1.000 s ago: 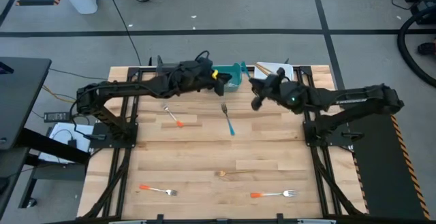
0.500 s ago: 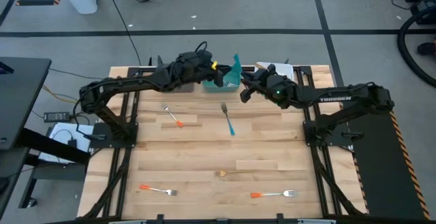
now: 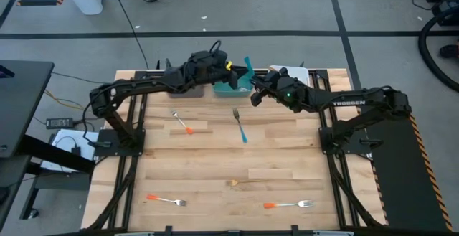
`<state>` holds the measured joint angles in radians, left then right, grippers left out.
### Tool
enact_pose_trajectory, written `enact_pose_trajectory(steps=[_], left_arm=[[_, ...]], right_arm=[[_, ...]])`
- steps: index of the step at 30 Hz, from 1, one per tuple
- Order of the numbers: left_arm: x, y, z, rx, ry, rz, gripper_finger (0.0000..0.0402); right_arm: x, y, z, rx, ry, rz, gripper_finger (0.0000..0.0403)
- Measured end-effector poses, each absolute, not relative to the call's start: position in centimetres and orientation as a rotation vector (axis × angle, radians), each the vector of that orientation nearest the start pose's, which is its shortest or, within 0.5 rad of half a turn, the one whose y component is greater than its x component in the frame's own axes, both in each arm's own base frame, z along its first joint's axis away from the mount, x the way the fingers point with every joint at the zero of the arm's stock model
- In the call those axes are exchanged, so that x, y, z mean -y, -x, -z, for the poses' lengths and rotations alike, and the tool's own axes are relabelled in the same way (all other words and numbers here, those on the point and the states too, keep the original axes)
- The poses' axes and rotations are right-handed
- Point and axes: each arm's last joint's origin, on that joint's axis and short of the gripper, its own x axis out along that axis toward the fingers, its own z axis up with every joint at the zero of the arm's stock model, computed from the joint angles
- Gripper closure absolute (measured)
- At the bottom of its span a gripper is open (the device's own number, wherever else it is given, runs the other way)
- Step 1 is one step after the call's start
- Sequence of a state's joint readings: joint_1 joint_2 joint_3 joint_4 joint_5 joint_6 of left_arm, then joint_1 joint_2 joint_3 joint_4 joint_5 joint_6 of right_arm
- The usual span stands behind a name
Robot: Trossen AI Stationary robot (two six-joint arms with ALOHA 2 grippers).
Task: Sort silverware by color (type)
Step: Put the bottom blue fork into the black bin
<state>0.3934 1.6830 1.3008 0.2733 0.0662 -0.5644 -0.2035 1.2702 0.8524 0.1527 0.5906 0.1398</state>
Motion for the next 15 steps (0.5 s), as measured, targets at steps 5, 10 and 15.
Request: enact_pose_trajectory(steps=[5,10,15], left_arm=[[-15.5,-37.4,-32.0,-0.007,0.582,-0.355,0.032],[-16.1,-37.2,-32.2,0.012,0.552,-0.419,0.0323],[-16.7,-37.0,-32.2,0.024,0.541,-0.434,0.0363]], right_arm=[[7.2,-27.1,-28.4,-0.232,-0.077,0.797,0.0393],[7.2,-27.1,-28.4,-0.236,-0.077,0.793,0.0393],[7.2,-27.1,-28.3,-0.229,-0.103,0.785,0.0393]])
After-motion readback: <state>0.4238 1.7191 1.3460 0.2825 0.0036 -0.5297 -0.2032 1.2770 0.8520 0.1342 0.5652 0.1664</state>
